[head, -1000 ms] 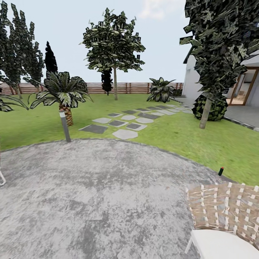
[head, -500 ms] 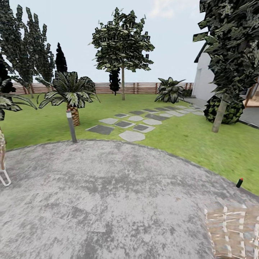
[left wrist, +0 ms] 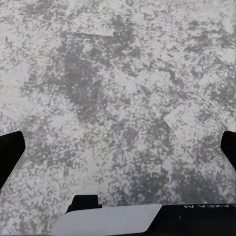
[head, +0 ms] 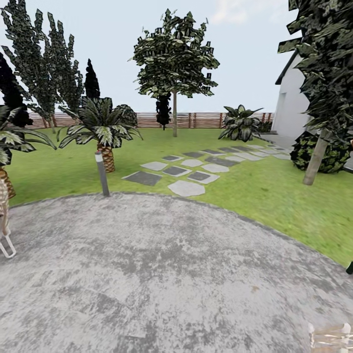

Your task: In the garden, pick up the pesticide atomizer on the floor and spray pesticide onto both trees until each tree trunk is fully covered.

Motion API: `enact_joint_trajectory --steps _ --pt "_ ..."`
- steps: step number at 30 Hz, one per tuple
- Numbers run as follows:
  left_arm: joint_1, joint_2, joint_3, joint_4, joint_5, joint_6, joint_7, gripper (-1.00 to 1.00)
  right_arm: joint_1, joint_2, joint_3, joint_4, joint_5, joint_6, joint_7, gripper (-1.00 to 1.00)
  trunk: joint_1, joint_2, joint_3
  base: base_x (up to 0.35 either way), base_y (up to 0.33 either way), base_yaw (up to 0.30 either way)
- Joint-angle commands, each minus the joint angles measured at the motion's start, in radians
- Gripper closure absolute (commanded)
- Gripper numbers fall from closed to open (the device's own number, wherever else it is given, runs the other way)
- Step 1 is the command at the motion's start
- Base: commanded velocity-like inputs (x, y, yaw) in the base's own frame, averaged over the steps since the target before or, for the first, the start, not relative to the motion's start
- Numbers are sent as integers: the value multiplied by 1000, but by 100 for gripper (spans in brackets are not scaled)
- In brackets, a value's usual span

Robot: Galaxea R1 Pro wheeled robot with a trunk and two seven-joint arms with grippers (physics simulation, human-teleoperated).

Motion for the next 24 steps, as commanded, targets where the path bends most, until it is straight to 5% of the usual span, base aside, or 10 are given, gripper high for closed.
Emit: enact_joint_trajectory --steps 1,24 --pt "0 0 0 -1 0 -1 0 -100 -1 0 0 1 0 -3 -1 -100 1 0 -1 350 0 3" --pt "0 0 0 -1 0 -1 0 -100 0 0 0 1 0 -3 -1 -100 1 0 -1 350 0 0"
